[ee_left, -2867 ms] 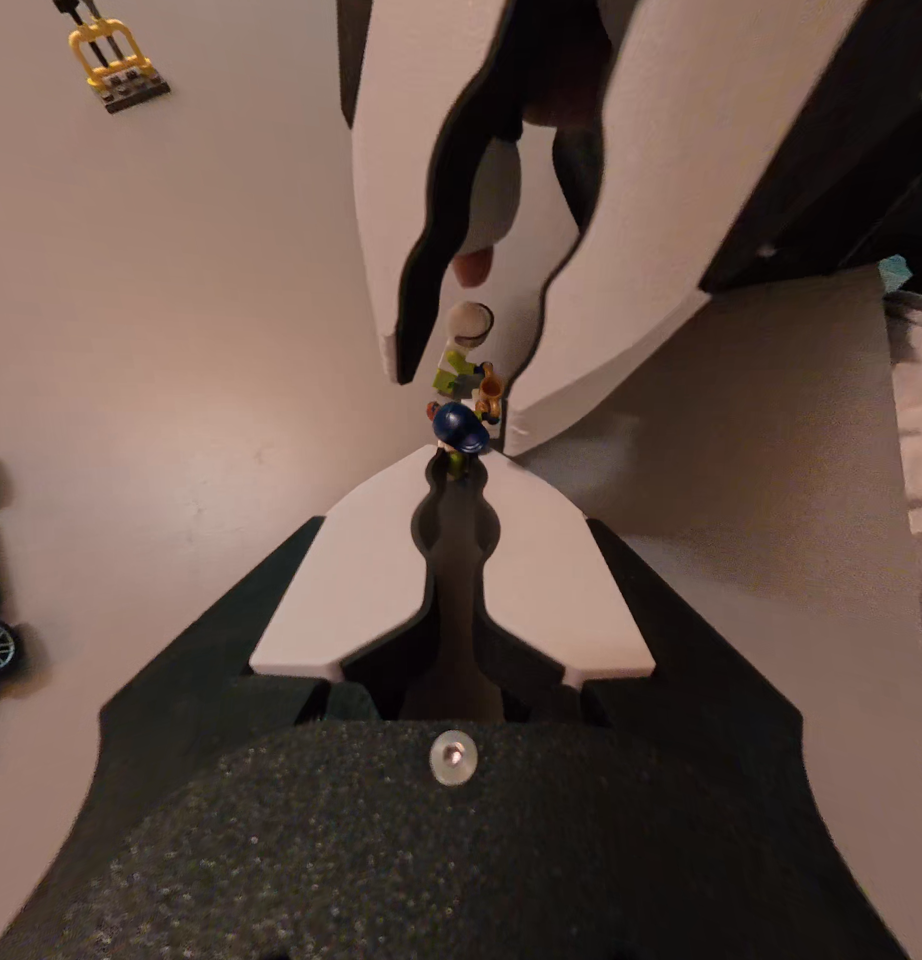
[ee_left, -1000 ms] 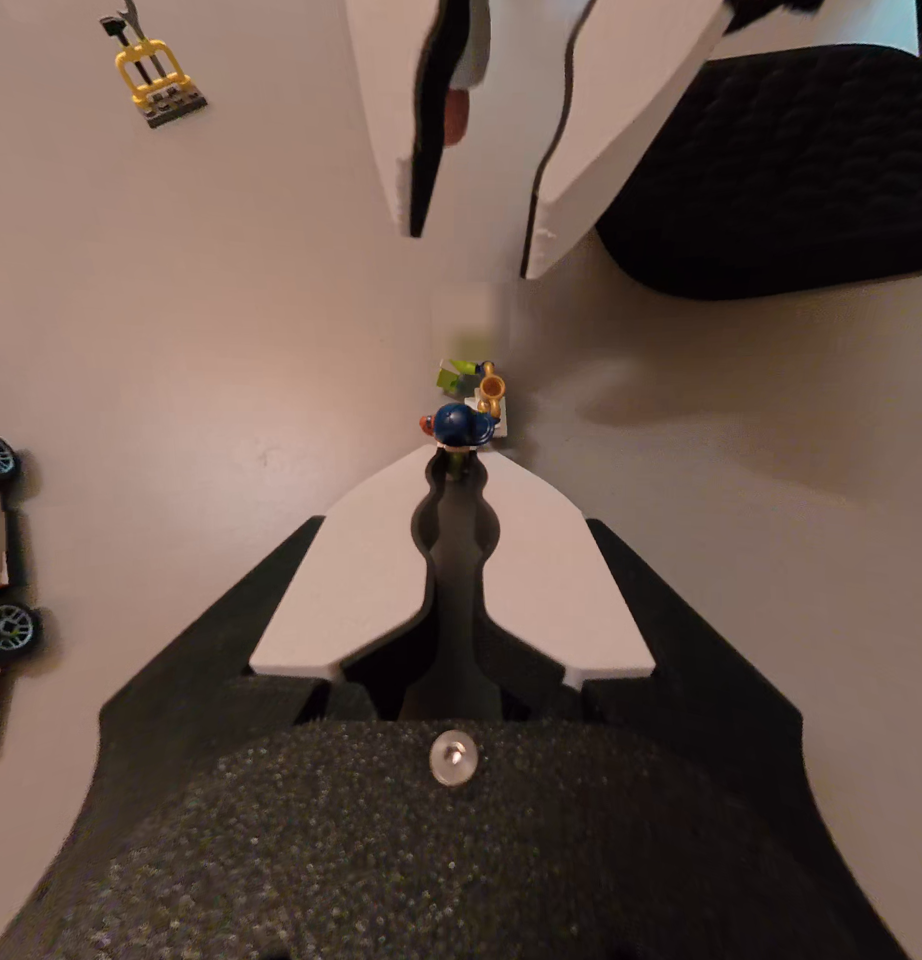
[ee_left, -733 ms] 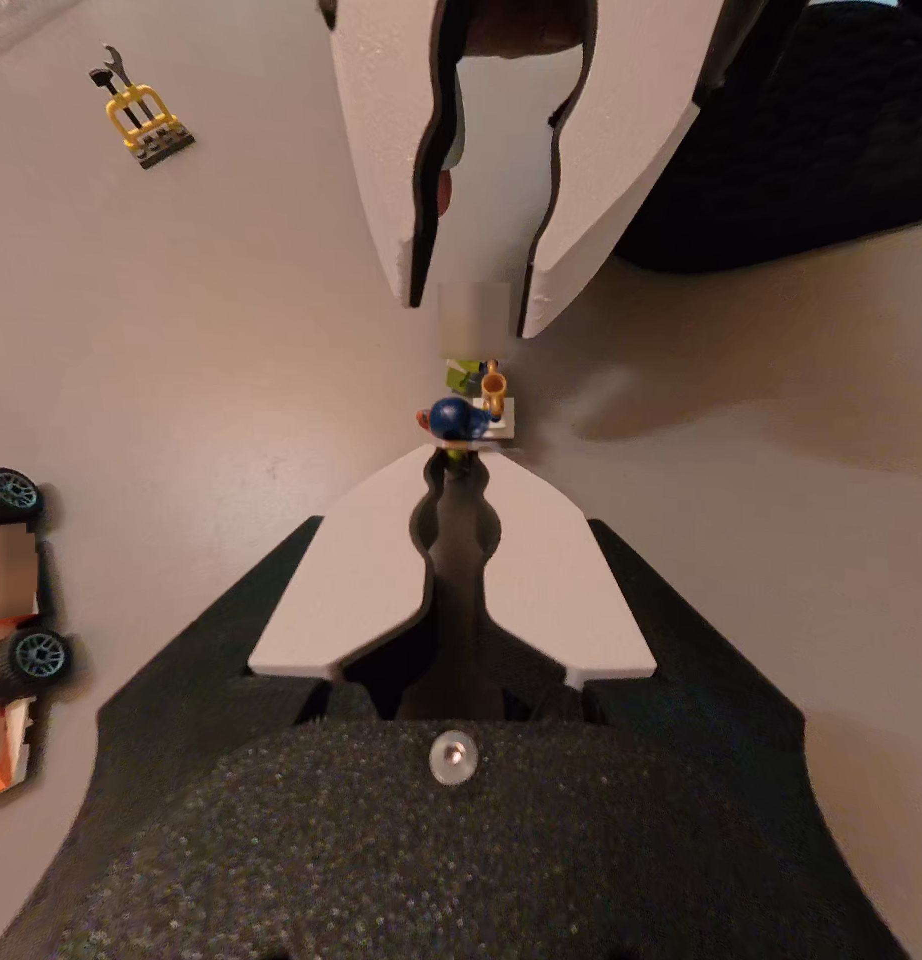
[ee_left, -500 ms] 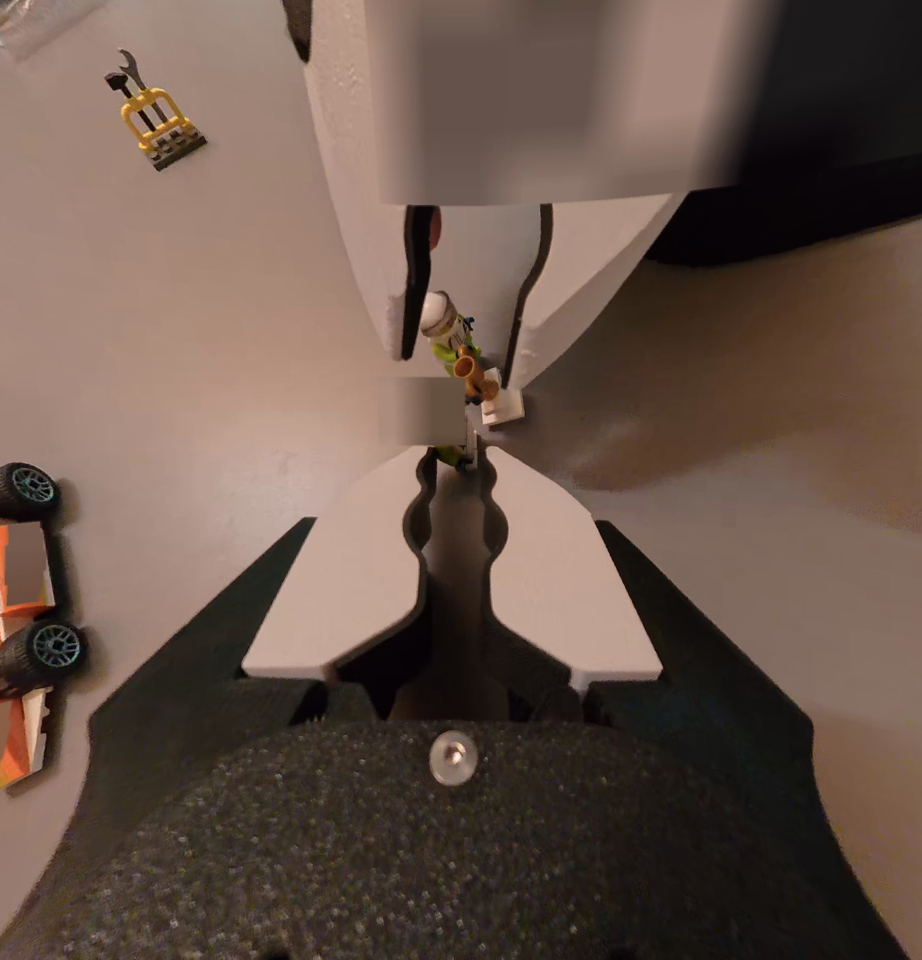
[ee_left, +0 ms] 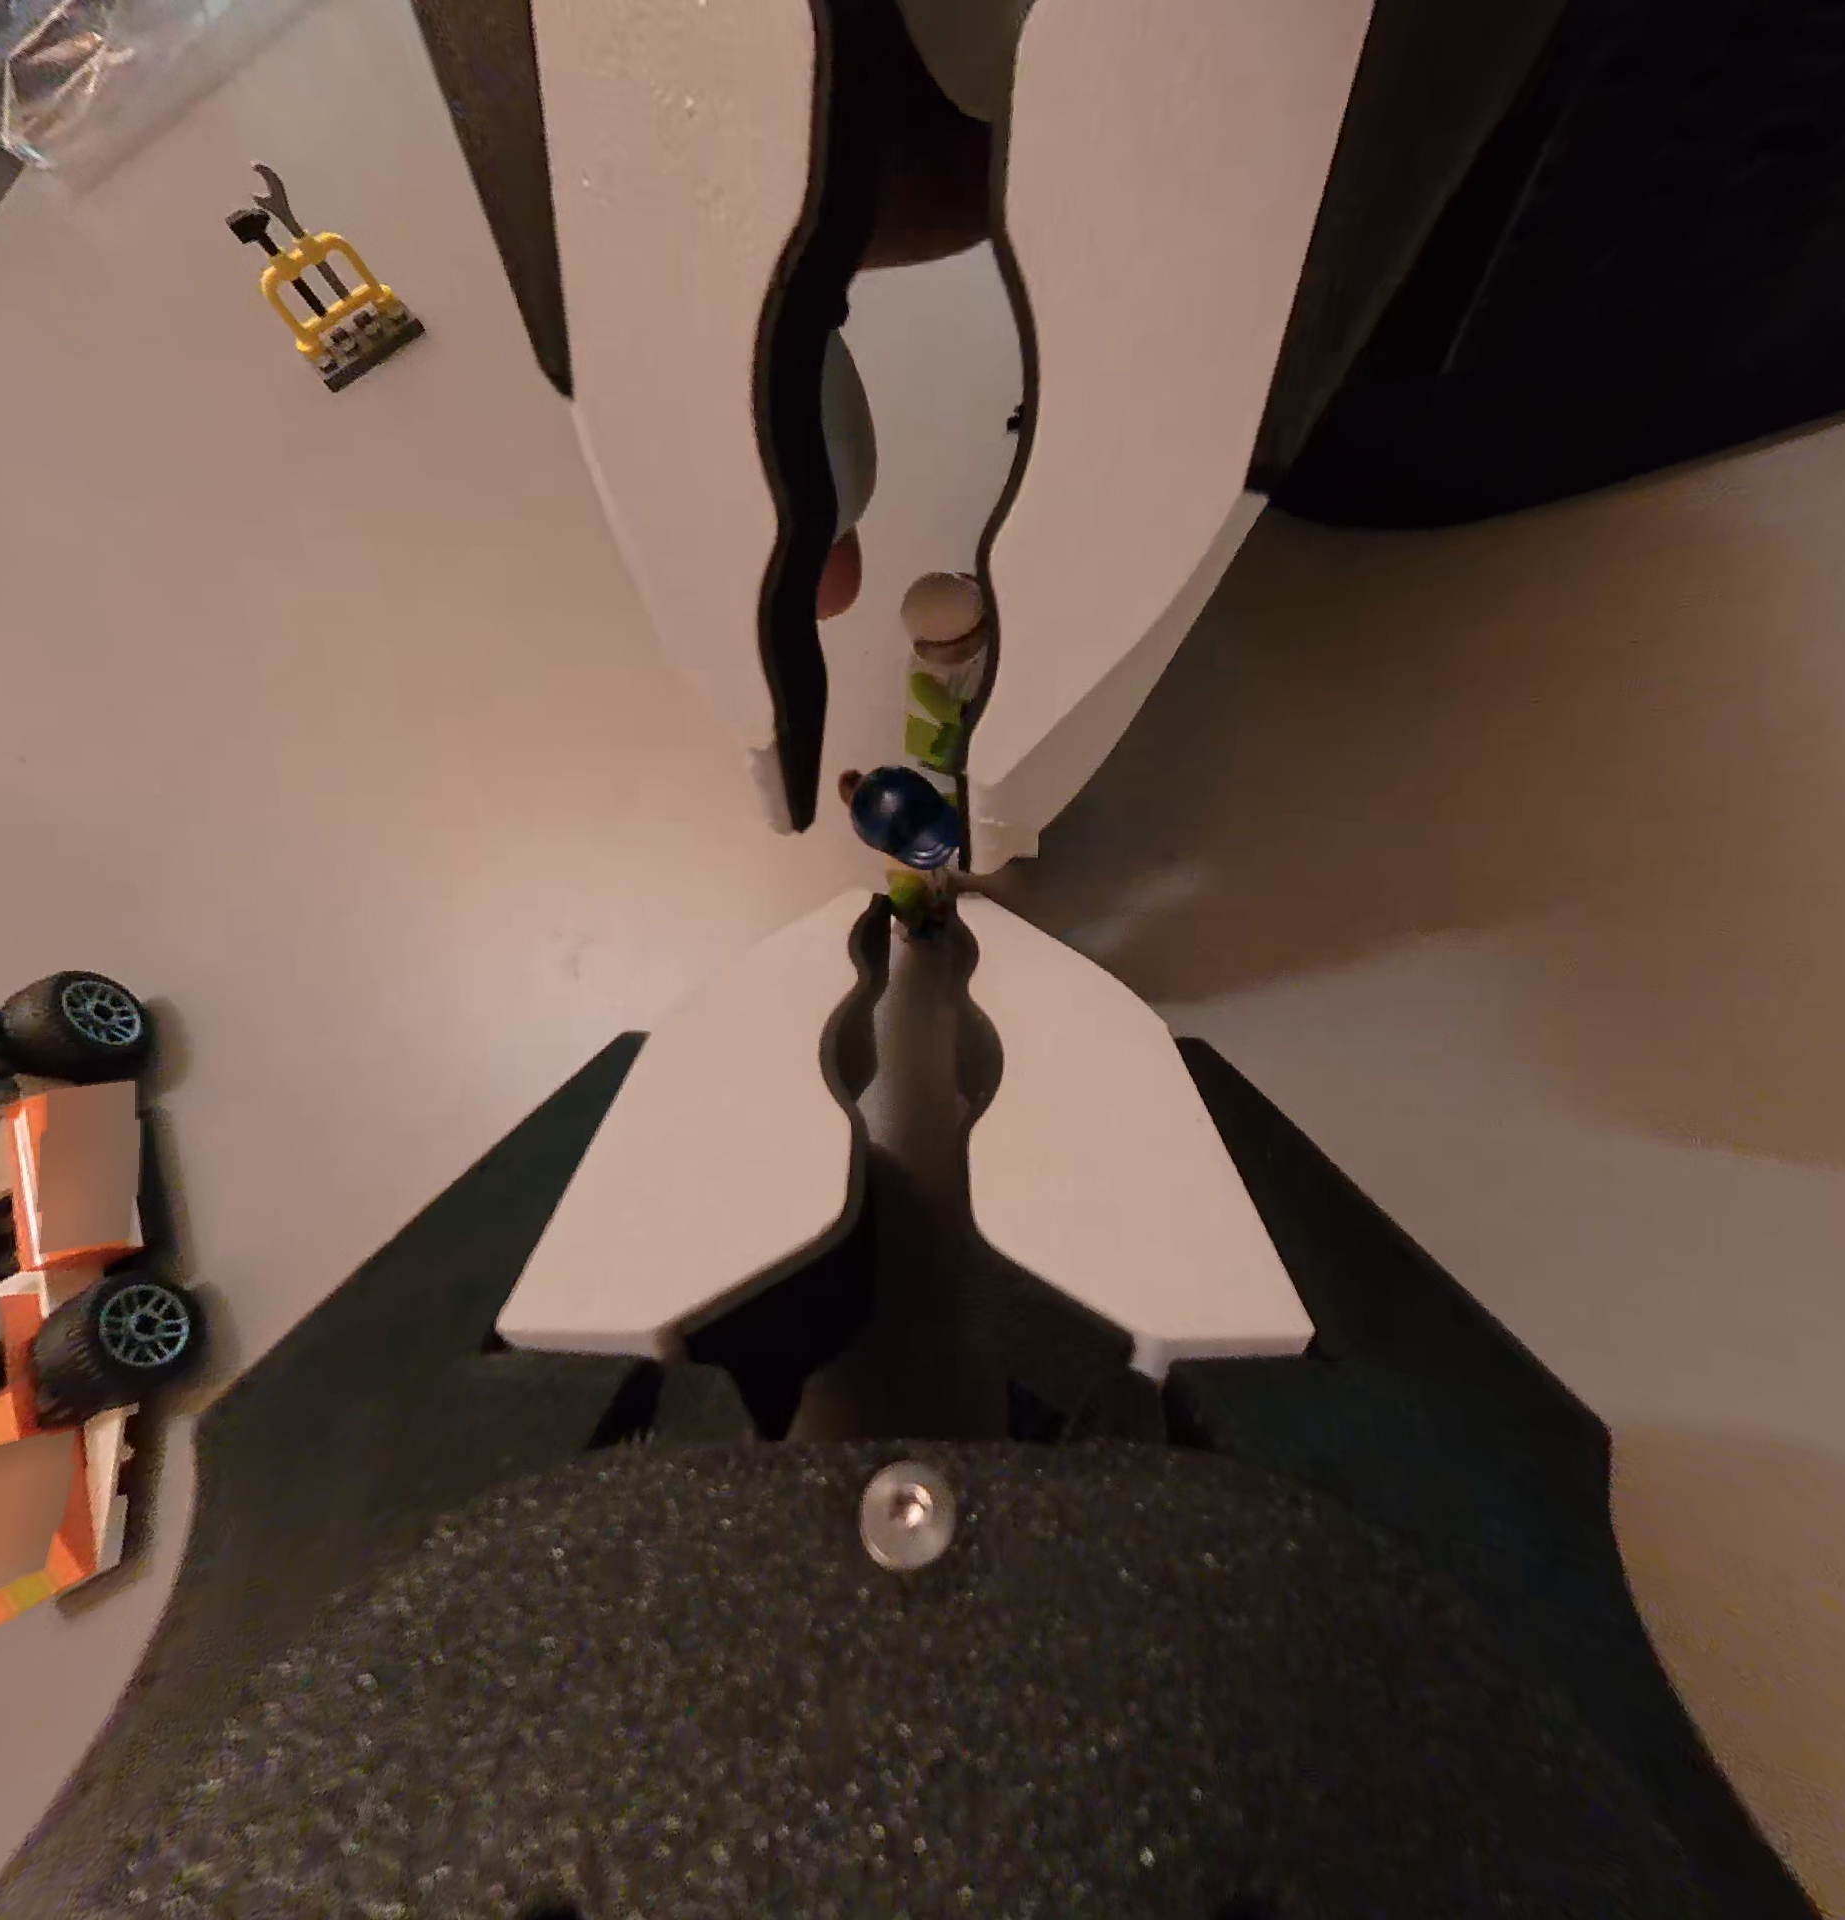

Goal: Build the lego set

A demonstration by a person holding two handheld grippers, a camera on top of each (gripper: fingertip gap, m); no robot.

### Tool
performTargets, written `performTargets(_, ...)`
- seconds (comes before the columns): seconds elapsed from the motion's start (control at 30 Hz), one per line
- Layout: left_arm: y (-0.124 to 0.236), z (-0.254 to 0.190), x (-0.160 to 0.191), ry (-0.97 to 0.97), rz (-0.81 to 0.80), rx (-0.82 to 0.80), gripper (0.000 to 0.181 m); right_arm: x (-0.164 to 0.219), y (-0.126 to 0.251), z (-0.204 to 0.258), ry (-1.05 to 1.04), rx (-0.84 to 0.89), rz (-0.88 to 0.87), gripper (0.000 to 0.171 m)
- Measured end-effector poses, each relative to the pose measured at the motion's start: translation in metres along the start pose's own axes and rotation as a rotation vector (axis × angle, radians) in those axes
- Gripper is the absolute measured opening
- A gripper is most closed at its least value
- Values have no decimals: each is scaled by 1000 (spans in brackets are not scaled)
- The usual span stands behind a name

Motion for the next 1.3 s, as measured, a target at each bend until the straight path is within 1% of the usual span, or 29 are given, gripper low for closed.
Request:
performTargets(0.07,0,0,0,-1,1,-2,9,1,-1,1,15,-8,18,18)
performTargets(0.2,0,0,0,-3,1,5,9,1,-1,3,61,-30,21,17)
performTargets(0.37,0,-1,0,-23,-4,14,8,2,0,1,181,-98,70,13)
performTargets(0.5,0,-1,1,-24,-4,12,8,1,4,-3,176,-130,117,20)
performTargets(0.6,0,-1,1,-27,-4,12,8,-1,10,0,177,-110,101,21)
performTargets(0.8,-1,-3,0,-37,-7,24,8,0,13,-3,167,-33,108,15)
performTargets(1.13,0,-4,0,-16,-3,39,8,-2,10,-11,160,-11,99,14)
performTargets(1.23,1,-3,0,5,2,44,8,0,17,-10,142,3,82,15)
performTargets(1.3,2,-1,-1,35,10,57,8,4,26,-7,113,-2,39,16)
Point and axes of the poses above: each gripper's, where its closed fingertips meet, y back along the fingers, x out of its underside, z = x × y across the jaws, the point moved 7 cm from there along y, back along the fingers, and after that the axes turned 15 degrees about -x, right-handed, at the moved point
